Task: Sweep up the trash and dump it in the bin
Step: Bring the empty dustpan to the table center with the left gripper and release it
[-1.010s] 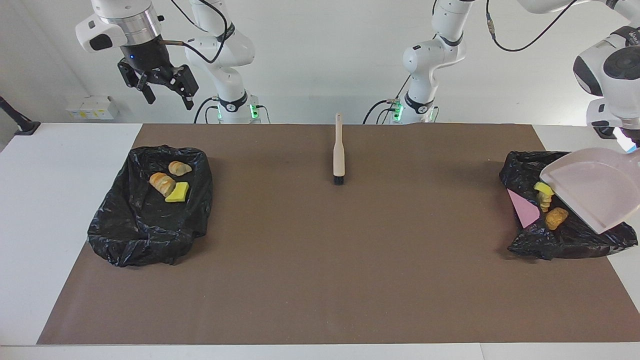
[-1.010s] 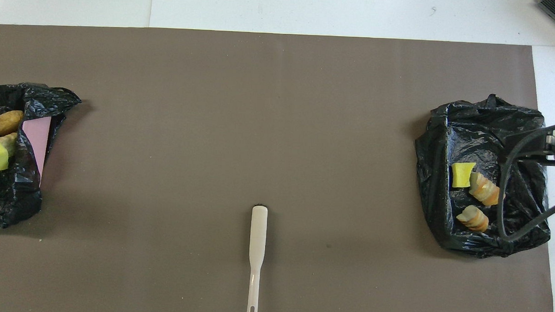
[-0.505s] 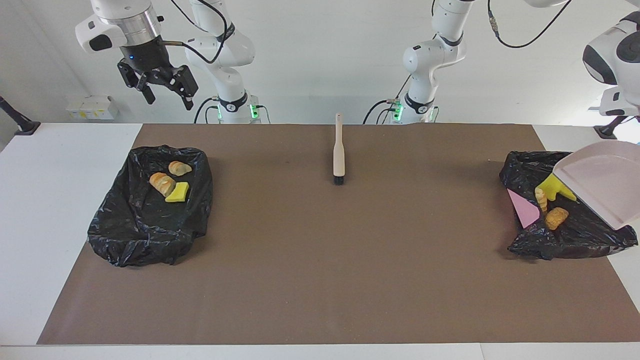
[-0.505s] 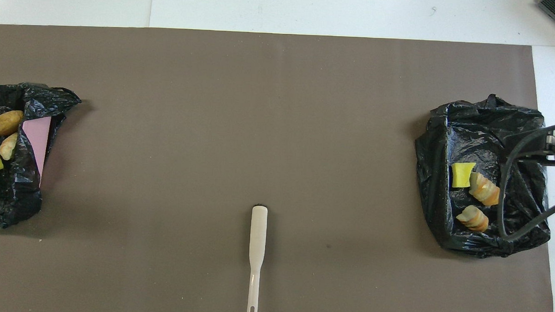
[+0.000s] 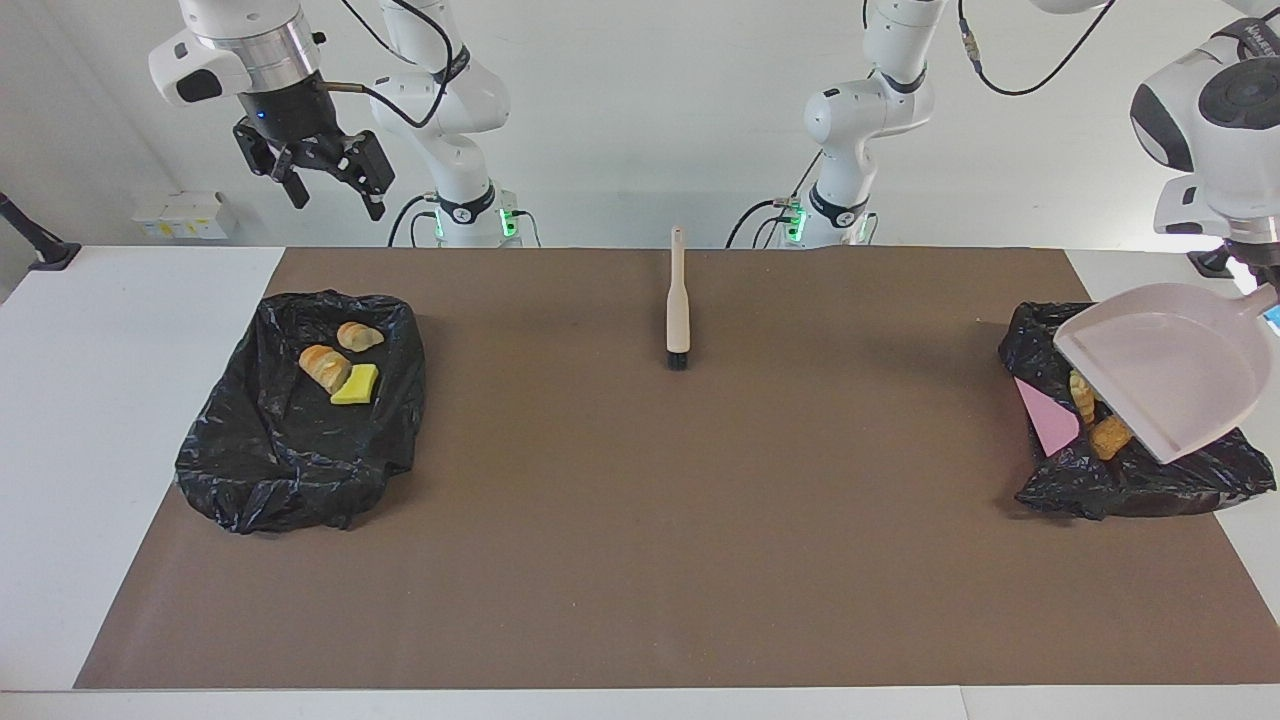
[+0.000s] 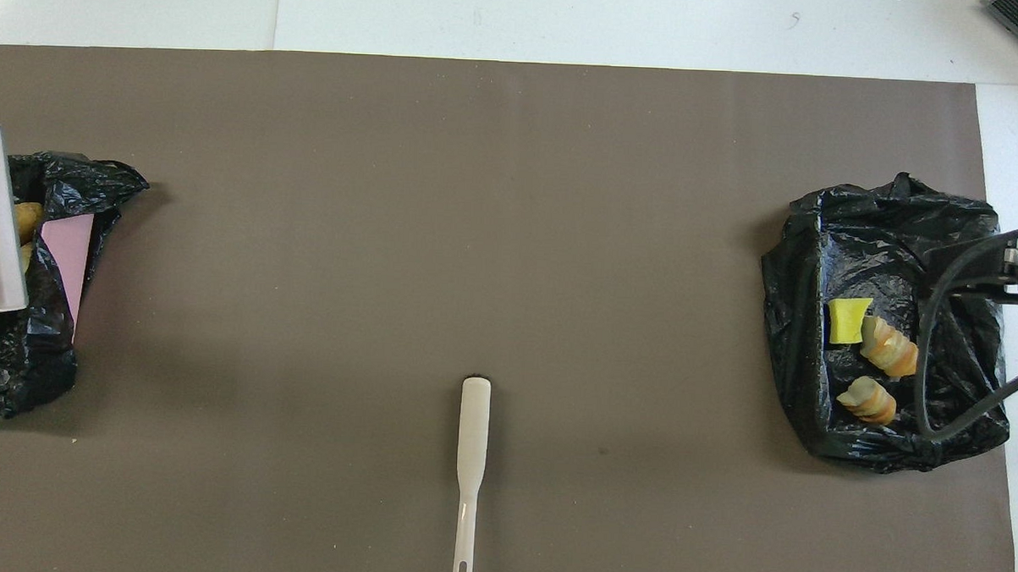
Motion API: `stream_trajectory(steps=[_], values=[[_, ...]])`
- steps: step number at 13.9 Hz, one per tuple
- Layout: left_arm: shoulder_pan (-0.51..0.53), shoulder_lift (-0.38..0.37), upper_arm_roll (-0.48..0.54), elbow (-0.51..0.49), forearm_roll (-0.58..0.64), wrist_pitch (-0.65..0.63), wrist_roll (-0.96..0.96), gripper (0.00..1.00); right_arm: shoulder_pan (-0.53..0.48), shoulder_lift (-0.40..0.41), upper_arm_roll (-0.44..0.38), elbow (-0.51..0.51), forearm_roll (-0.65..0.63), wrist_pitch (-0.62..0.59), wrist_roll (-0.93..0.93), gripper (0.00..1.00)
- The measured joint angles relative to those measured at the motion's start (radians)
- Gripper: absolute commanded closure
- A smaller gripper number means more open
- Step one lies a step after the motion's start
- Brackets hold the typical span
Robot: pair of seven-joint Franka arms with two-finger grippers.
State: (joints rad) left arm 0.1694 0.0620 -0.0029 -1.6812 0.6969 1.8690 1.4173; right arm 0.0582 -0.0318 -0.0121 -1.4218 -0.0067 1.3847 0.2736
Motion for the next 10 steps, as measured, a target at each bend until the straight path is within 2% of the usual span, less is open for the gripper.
stream_trajectory(steps=[5,10], values=[[-0.155,-0.012,-0.006,0.002,-0.182,-0.199,-0.236,1.0,0.0,0.0,0.0,0.0,0.0,0.0,0.0,0.0],[-0.263,-0.033,-0.008,-0.002,-0.457,-0.312,-0.583,1.0,0.0,0.0,0.0,-0.001,0.0,0.0,0.0,0.0]])
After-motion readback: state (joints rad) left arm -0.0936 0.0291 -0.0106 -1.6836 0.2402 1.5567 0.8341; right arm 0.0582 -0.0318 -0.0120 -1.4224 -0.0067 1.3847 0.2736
